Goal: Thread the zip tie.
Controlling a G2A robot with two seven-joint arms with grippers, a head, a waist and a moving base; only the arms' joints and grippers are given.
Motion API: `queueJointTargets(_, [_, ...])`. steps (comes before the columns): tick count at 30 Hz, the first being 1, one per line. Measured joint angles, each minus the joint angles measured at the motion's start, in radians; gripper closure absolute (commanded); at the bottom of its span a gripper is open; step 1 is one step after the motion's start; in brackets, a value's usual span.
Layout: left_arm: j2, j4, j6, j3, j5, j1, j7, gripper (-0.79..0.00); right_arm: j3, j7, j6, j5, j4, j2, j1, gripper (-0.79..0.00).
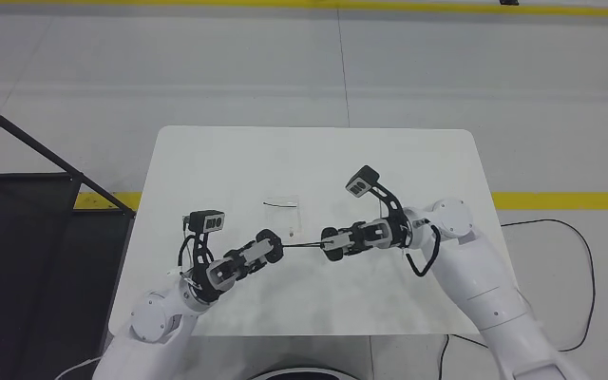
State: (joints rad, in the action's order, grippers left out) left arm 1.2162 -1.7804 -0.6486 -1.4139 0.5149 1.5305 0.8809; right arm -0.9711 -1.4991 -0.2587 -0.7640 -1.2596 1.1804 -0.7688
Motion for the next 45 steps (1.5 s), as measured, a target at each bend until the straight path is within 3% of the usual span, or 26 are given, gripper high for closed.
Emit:
queueJointTargets(14, [-0.007,0.006,-0.015,0.015,-0.01,-0.007,0.005,-0.256,0.0,0.0,0.009,0.016,0.003,0.004,-0.001,0.0])
queueJointTargets(25, [-0.012,0.011,-0.016,0.023,-0.006,-0.013,0.004,0.0,-0.002,-0.001,0.016,0.025,0.006,0.007,0.001,0.0])
queueJointTargets(29, [-0.014,0.012,-0.016,0.025,-0.003,-0.015,0.004,0.0,-0.002,-0.005,0.016,0.028,0.007,0.008,0.001,0.0])
queueJointTargets(31, [-0.015,0.013,-0.015,0.026,0.0,-0.015,0.002,-0.139,-0.003,-0.005,0.017,0.028,0.007,0.009,0.002,0.0])
queueJointTargets(35, [-0.017,0.011,-0.015,0.026,0.004,-0.015,0.0,-0.243,-0.004,-0.005,0.017,0.029,0.008,0.01,0.002,0.0])
queueJointTargets(37, [-0.018,0.011,-0.016,0.026,0.005,-0.015,0.0,-0.185,-0.004,-0.006,0.018,0.029,0.008,0.01,0.002,0.0])
queueJointTargets(39, [-0.018,0.011,-0.018,0.027,0.007,-0.015,0.0,0.0,-0.005,-0.005,0.018,0.029,0.008,0.011,0.002,0.0])
queueJointTargets(45, [-0.021,0.011,-0.021,0.028,0.006,-0.016,0.0,0.0,-0.007,-0.005,0.019,0.026,0.008,0.012,0.001,0.0])
